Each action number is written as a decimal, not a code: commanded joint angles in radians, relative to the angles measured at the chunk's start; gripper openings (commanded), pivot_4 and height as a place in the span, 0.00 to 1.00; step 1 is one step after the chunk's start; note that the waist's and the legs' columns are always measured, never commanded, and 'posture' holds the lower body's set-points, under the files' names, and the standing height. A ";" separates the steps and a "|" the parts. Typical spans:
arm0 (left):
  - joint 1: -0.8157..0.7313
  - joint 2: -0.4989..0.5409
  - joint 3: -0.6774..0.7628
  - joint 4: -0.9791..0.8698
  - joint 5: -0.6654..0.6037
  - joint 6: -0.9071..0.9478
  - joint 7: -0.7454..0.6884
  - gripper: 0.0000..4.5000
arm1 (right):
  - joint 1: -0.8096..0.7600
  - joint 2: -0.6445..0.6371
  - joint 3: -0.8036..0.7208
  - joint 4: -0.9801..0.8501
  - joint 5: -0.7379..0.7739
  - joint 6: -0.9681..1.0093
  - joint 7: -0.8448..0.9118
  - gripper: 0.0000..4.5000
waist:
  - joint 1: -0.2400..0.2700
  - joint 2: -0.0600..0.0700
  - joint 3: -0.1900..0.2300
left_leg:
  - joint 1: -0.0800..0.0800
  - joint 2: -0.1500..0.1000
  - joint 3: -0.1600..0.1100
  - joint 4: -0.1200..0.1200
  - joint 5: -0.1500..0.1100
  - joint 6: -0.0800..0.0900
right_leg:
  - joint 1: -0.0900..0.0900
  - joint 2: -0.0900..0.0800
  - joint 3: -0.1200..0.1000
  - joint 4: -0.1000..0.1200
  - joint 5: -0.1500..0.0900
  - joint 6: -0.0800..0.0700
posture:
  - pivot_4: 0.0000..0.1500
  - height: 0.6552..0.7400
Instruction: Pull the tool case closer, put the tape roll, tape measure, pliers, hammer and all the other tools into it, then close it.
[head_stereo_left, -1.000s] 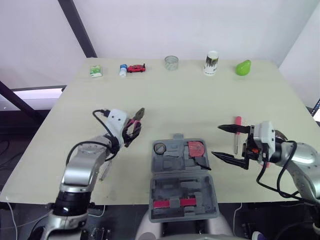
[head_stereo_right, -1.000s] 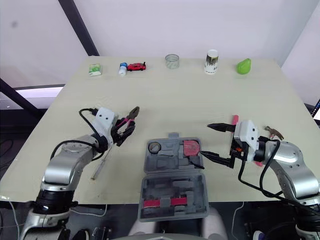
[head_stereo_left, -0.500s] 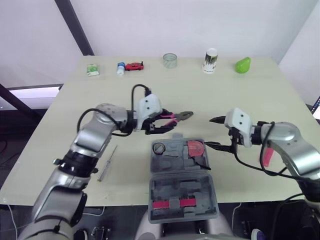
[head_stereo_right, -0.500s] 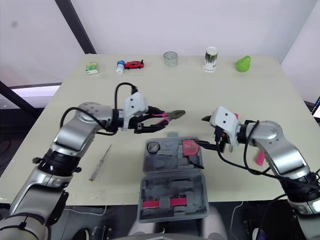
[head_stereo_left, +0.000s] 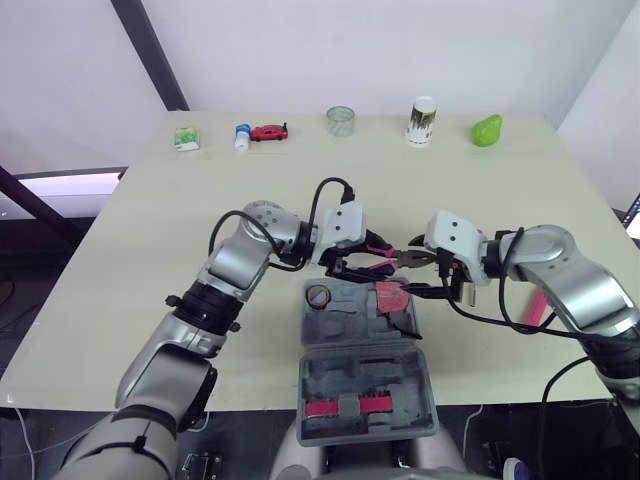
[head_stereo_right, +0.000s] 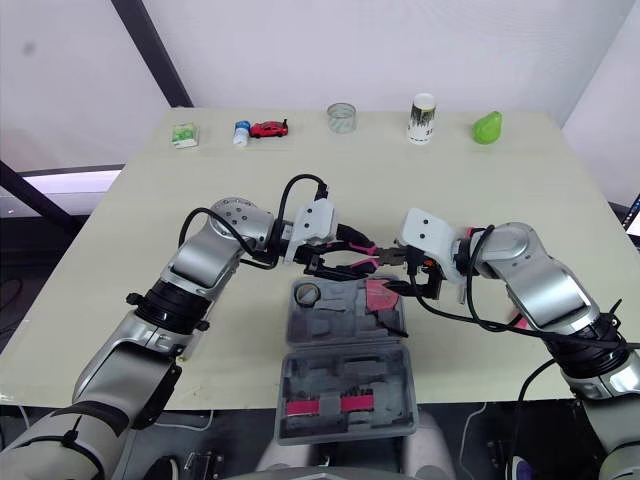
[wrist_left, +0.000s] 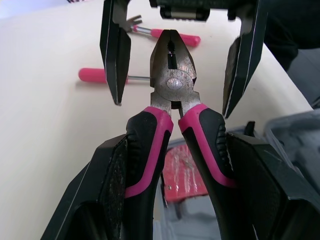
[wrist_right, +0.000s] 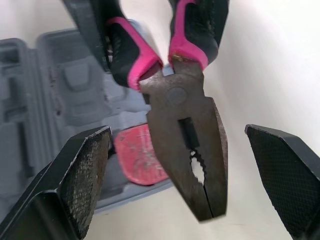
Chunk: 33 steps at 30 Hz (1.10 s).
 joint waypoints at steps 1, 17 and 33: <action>-0.009 0.002 0.012 -0.012 -0.007 -0.020 -0.031 0.58 | -0.025 0.000 -0.012 -0.043 0.022 0.011 0.024 1.00 | 0.001 0.000 0.000 | 0.000 0.000 0.000 0.000 0.000 0.000 | 0.000 0.000 0.000 0.000 0.000 0.000 | 1.00 1.00; 0.013 -0.014 0.000 -0.002 0.008 -0.023 -0.059 0.58 | -0.044 0.041 0.032 -0.029 0.021 0.008 0.041 0.38 | 0.000 0.000 0.000 | 0.000 0.000 0.000 0.001 0.000 0.000 | 0.000 0.000 0.000 0.001 0.000 0.000 | 1.00 1.00; 0.041 -0.001 0.033 -0.003 -0.048 0.051 -0.127 0.69 | -0.021 0.045 0.032 -0.036 0.017 0.016 0.023 0.22 | 0.000 0.000 0.000 | 0.000 0.000 0.000 0.002 0.000 0.000 | 0.000 0.000 0.000 0.001 0.000 0.000 | 1.00 1.00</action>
